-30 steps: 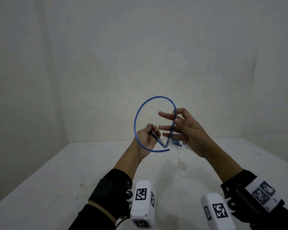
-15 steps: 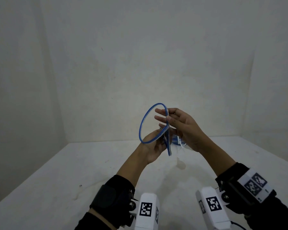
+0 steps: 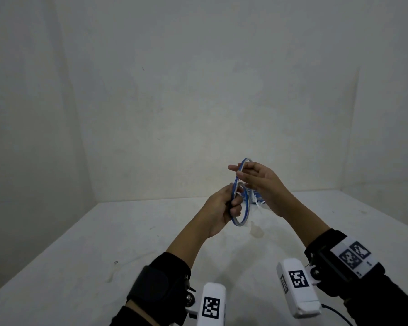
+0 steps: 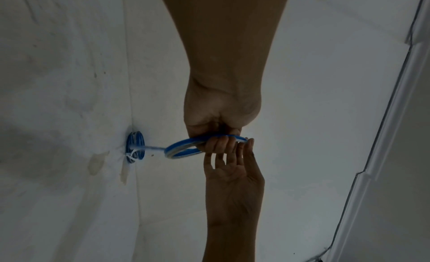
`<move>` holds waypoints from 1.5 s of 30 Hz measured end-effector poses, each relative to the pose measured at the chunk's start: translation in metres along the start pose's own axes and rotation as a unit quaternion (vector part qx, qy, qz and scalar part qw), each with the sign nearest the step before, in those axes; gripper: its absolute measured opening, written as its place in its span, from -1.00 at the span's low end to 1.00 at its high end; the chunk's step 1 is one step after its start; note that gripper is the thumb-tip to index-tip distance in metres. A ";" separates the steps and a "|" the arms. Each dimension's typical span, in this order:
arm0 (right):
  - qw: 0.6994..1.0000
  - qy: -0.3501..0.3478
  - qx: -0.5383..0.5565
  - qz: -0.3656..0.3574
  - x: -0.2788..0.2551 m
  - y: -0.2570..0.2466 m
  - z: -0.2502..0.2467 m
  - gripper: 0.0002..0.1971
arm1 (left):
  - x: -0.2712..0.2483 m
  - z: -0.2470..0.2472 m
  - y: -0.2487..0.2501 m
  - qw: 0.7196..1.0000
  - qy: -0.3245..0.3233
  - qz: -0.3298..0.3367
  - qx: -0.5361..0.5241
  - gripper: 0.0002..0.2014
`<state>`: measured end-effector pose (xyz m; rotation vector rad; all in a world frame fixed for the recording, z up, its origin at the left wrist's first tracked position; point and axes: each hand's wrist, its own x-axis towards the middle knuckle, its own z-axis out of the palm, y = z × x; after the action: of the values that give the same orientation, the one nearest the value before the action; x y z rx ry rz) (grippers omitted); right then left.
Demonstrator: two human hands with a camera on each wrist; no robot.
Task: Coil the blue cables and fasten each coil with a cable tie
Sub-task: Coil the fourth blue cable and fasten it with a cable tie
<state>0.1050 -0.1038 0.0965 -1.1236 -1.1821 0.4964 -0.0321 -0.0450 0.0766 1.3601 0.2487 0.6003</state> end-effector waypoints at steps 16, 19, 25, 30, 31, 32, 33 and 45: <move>0.993 0.102 -0.053 0.028 -0.004 0.017 -0.008 -0.66 | 0.001 -0.011 0.003 0.986 0.022 0.080 0.147 -0.70; 0.977 0.163 -0.131 -0.040 -0.006 0.023 -0.019 -0.62 | 0.001 -0.018 0.008 0.988 0.023 0.084 0.128 -0.68; 0.975 0.010 -0.216 -0.044 -0.009 0.023 -0.019 -0.68 | 0.003 -0.024 0.013 0.988 0.016 0.090 0.122 -0.68; 0.992 0.012 -0.115 -0.057 -0.013 0.027 -0.012 -0.72 | 0.009 -0.028 0.014 0.994 0.033 0.083 0.069 -0.65; 0.996 0.008 -0.079 -0.045 -0.015 0.027 -0.010 -0.71 | 0.009 -0.028 0.014 0.994 0.037 0.084 0.055 -0.65; 0.998 0.004 -0.046 -0.033 -0.016 0.027 -0.007 -0.69 | 0.009 -0.028 0.015 0.995 0.039 0.084 0.038 -0.66; 1.000 0.000 -0.019 -0.024 -0.018 0.026 -0.004 -0.67 | 0.009 -0.028 0.015 0.995 0.040 0.086 0.018 -0.66; 0.961 -0.035 0.263 0.079 -0.027 0.016 0.023 -0.66 | 0.013 -0.027 0.012 0.984 0.062 0.083 -0.143 -0.66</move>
<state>0.0784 -0.1092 0.0688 -0.7430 -0.9423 0.9192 -0.0375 -0.0145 0.0850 1.0730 0.1441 0.8288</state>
